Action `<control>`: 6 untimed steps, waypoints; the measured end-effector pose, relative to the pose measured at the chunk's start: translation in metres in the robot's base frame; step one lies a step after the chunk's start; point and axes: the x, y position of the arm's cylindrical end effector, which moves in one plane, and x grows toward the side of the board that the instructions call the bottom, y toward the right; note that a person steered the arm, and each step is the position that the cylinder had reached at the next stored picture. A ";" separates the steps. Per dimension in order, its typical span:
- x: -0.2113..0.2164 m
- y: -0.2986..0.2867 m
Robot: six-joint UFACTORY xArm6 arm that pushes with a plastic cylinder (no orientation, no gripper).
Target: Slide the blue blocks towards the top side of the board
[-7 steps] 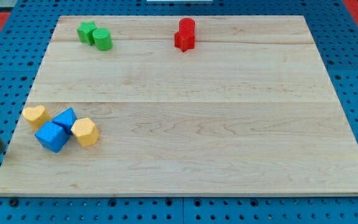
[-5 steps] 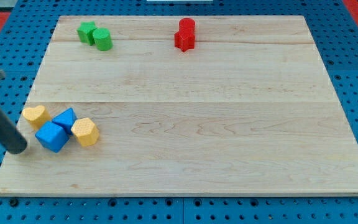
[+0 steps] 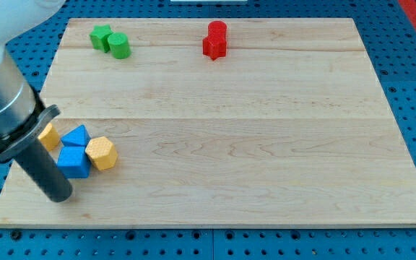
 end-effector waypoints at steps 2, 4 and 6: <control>-0.072 0.000; -0.136 0.014; -0.131 -0.053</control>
